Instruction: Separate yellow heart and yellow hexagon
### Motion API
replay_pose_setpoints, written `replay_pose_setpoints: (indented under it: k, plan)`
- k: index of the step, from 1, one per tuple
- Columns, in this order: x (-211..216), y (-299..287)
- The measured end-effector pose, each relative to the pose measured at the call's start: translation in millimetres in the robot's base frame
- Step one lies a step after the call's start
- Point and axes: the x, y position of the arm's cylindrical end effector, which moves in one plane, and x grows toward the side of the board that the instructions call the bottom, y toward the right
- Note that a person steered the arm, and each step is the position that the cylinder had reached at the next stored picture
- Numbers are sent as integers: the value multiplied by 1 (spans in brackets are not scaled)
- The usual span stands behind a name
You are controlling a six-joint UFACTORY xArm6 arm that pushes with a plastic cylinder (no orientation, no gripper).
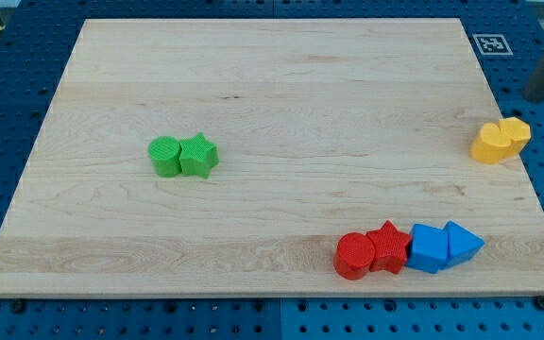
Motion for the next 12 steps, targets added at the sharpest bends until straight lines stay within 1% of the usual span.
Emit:
replay_pose_setpoints:
  k: [1,2,3,4,5,7,9,10,12]
  plan:
    - [51,-8]
    - [82,-50]
    - [107,-107]
    - [117,-141]
    - [117,-132]
    - [114,-25]
    - [64,-21]
    - [59,-31]
    - [59,-98]
